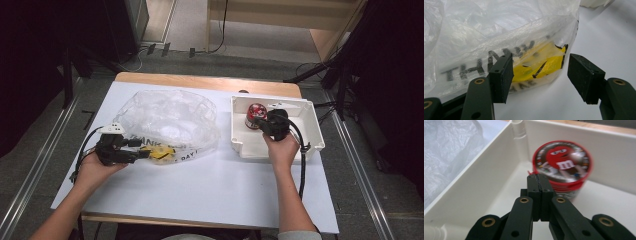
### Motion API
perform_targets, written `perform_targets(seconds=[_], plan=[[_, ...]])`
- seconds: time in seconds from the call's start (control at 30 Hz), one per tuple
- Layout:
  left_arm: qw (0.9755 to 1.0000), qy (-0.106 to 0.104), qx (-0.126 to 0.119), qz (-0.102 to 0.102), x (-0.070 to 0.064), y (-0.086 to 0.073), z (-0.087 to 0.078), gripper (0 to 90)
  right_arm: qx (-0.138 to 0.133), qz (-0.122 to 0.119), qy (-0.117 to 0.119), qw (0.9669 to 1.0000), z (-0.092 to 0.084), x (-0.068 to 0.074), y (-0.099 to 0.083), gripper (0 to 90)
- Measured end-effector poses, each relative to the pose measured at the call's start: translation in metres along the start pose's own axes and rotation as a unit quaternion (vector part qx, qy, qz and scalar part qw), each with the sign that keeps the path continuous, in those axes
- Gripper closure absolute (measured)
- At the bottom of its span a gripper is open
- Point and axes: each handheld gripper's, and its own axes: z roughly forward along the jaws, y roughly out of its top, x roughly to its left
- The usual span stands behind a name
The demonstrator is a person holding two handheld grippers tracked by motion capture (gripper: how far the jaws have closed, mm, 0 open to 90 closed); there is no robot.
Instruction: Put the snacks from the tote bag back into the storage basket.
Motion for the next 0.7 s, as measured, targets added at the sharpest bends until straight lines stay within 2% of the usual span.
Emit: perform_targets(seconds=[0.1,0.2,0.37,0.53,0.7], plan=[[1.0000,0.001,0.002,0.002,-0.001,0.000,0.001,38.3,-0.016,0.011,-0.013,0.9997,-0.012,-0.011,0.001,90.0],[1.0000,-0.002,0.001,0.000,-0.002,0.001,0.002,38.3,-0.020,0.021,-0.026,0.9993,-0.016,-0.022,0.000,90.0],[1.0000,0.000,0.004,0.002,-0.001,0.001,0.002,38.3,-0.019,0.035,-0.037,0.9985,-0.012,-0.037,-0.002,90.0],[1.0000,-0.001,0.003,0.003,-0.002,0.001,0.002,38.4,-0.008,0.041,-0.047,0.9980,0.000,-0.043,-0.004,90.0],[1.0000,0.000,0.003,0.003,-0.001,0.001,0.002,38.3,-0.009,0.050,-0.041,0.9979,0.005,-0.050,-0.006,90.0]])
